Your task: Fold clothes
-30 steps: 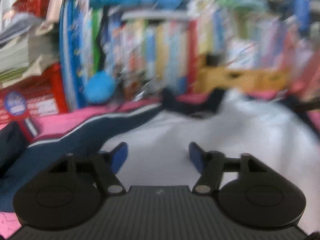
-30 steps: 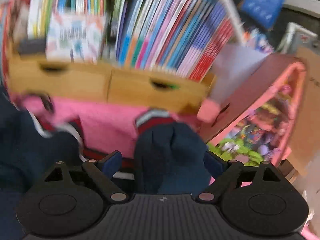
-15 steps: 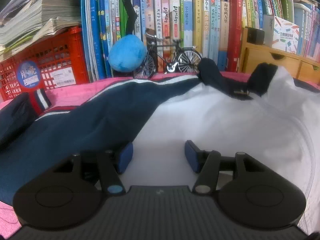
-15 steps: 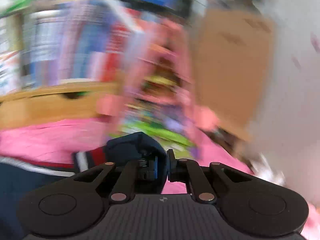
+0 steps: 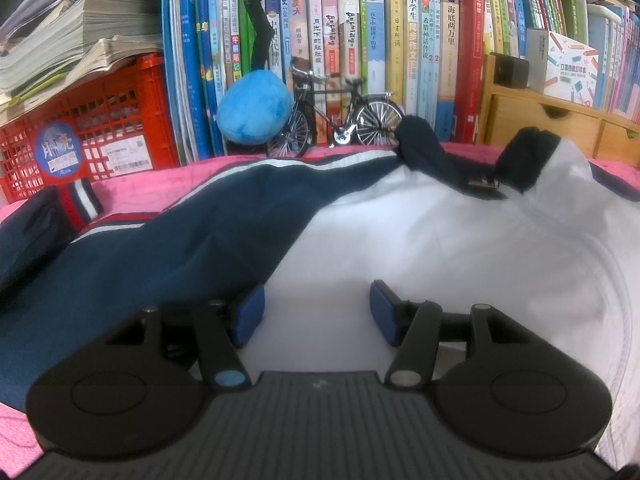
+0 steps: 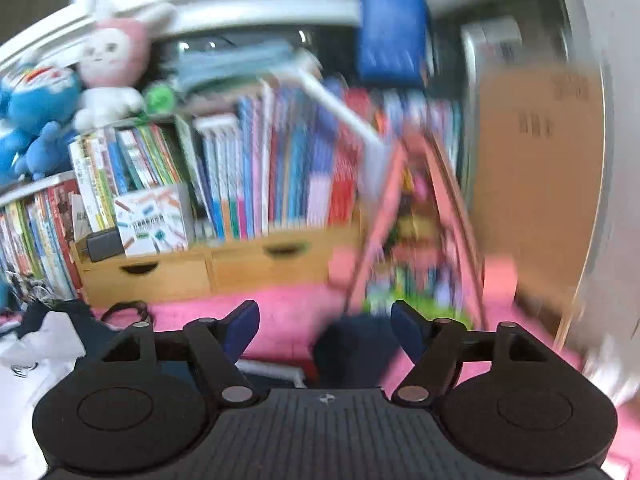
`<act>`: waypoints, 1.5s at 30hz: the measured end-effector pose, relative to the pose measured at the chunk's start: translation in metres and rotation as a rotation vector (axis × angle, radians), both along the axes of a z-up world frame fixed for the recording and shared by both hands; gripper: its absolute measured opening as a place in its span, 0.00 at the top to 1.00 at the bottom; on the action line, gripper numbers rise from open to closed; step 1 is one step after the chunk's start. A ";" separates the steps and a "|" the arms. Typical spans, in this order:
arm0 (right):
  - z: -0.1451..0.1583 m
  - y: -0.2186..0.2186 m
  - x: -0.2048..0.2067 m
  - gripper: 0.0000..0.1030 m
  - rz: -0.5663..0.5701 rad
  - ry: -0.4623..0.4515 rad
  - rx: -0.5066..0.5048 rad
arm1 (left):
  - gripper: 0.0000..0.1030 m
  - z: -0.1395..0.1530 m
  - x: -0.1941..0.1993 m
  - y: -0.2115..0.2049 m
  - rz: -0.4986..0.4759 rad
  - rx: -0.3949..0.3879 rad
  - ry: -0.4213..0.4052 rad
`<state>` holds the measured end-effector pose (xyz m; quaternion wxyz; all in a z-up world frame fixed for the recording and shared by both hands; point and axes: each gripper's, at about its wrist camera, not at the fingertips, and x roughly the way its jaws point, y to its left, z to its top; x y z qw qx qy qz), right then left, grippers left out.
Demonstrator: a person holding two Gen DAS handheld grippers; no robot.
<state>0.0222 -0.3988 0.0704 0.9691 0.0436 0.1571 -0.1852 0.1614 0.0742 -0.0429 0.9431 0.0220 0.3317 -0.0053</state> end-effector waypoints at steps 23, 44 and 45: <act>-0.103 0.248 0.029 0.00 0.951 0.402 -0.017 | 0.45 0.019 -0.027 -0.010 -0.048 -0.024 -0.036; -0.105 0.250 0.030 0.00 0.948 0.394 -0.025 | 0.29 0.005 0.040 0.069 0.284 0.279 0.045; -0.105 0.250 0.029 0.00 0.948 0.394 -0.025 | 0.33 0.007 0.043 0.070 0.311 0.311 0.059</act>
